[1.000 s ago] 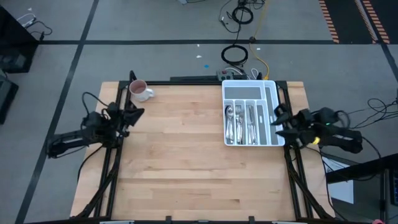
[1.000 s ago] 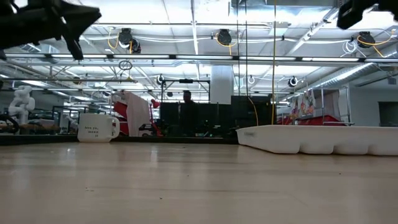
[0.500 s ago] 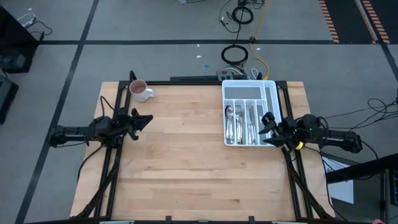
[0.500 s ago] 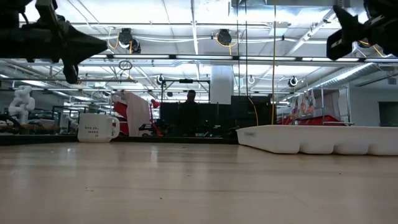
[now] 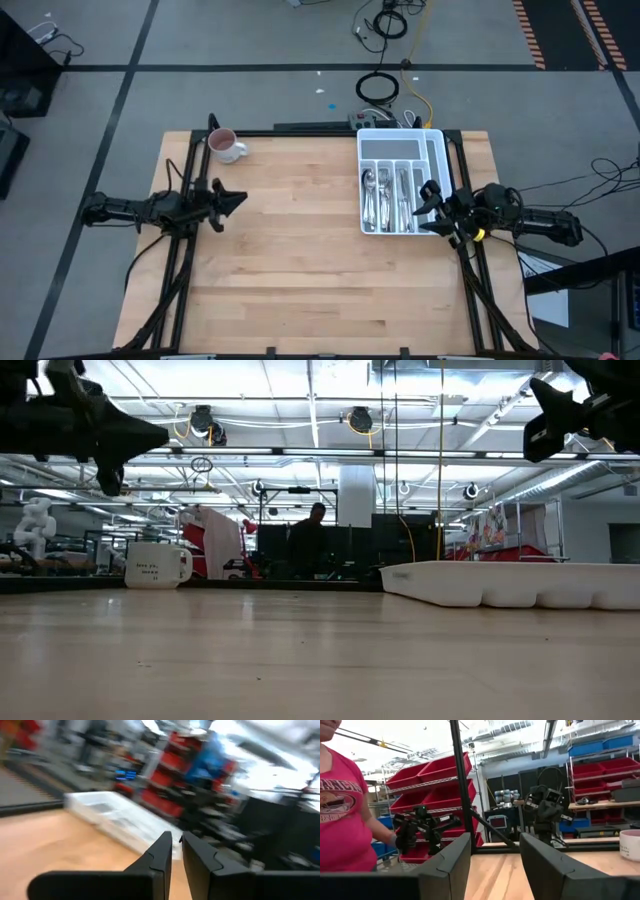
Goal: Sort silverware
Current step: Return to Home Position
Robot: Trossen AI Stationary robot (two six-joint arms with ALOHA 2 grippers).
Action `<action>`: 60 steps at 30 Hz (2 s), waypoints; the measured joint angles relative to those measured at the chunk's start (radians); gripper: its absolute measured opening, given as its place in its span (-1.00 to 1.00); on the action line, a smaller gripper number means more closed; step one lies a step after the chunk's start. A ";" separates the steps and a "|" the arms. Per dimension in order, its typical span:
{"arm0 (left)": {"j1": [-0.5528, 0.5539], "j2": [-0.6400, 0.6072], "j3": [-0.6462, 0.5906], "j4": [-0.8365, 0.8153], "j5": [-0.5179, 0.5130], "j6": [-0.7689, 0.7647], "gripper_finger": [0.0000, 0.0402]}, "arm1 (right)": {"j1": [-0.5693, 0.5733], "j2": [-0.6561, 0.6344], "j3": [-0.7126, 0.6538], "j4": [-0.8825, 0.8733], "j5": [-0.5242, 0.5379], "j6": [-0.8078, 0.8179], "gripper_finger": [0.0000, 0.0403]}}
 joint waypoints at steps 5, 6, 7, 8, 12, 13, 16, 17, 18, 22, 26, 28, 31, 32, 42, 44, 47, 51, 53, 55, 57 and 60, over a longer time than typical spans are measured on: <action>0.000 0.000 0.000 0.037 0.272 -0.035 -0.75 | 0.000 0.000 0.000 0.001 -0.058 -0.022 -0.20; 0.000 0.000 0.000 0.024 0.316 -0.054 -0.75 | 0.000 0.000 0.000 -0.006 -0.076 -0.025 -0.20; 0.000 0.000 0.000 0.007 0.352 -0.069 -0.75 | 0.000 0.000 0.000 -0.017 -0.080 -0.025 -0.20; 0.000 0.000 0.000 -0.019 0.373 -0.077 -0.75 | 0.000 0.000 0.000 -0.031 -0.079 -0.025 -0.20; 0.000 0.004 0.000 -0.123 0.405 -0.086 -0.75 | 0.000 0.000 0.000 -0.069 -0.048 -0.025 -0.20; 0.000 0.009 0.000 -0.121 0.406 -0.087 -0.75 | 0.000 0.000 0.000 -0.076 -0.045 -0.025 -0.20; 0.000 0.009 0.000 -0.123 0.408 -0.074 -0.75 | 0.000 0.000 0.000 -0.083 -0.046 -0.025 -0.20; 0.000 0.010 0.000 -0.123 0.408 -0.076 -0.75 | 0.000 0.000 0.000 -0.082 -0.046 -0.025 -0.20; 0.000 0.009 0.000 -0.123 0.408 -0.077 -0.75 | 0.000 0.000 0.000 -0.083 -0.047 -0.025 -0.20; 0.000 0.009 0.000 -0.123 0.408 -0.077 -0.75 | 0.000 0.000 0.000 -0.083 -0.047 -0.025 -0.20; 0.000 0.009 0.000 -0.124 0.408 -0.077 -0.75 | 0.000 0.000 0.000 -0.083 -0.047 -0.025 -0.20; 0.000 0.009 0.000 -0.124 0.408 -0.077 -0.75 | 0.000 0.001 0.000 -0.083 -0.047 -0.025 -0.20; 0.000 0.009 0.000 -0.124 0.408 -0.077 -0.75 | 0.000 0.001 0.000 -0.084 -0.048 -0.025 -0.20; 0.000 0.009 0.000 -0.124 0.408 -0.077 -0.75 | 0.000 0.001 0.000 -0.083 -0.048 -0.025 -0.20; 0.000 0.009 0.000 -0.124 0.408 -0.078 -0.75 | 0.000 0.001 0.000 -0.084 -0.048 -0.025 -0.20; 0.000 0.009 0.000 -0.124 0.408 -0.077 -0.75 | 0.000 0.001 0.000 -0.084 -0.048 -0.025 -0.20; 0.000 0.009 0.000 -0.124 0.408 -0.077 -0.75 | 0.000 0.001 0.000 -0.084 -0.048 -0.025 -0.20; 0.000 0.009 0.000 -0.124 0.408 -0.078 -0.75 | 0.000 0.001 0.000 -0.085 -0.048 -0.025 -0.20; 0.000 0.009 0.000 -0.124 0.408 -0.077 -0.75 | 0.000 0.001 0.000 -0.085 -0.048 -0.025 -0.20; 0.000 0.009 0.000 -0.124 0.408 -0.078 -0.75 | 0.000 0.001 0.000 -0.085 -0.048 -0.025 -0.20; 0.000 0.009 0.000 -0.124 0.408 -0.078 -0.75 | 0.000 0.001 0.000 -0.085 -0.048 -0.025 -0.20; 0.000 0.009 0.000 -0.124 0.408 -0.078 -0.75 | 0.000 0.001 0.000 -0.085 -0.048 -0.025 -0.20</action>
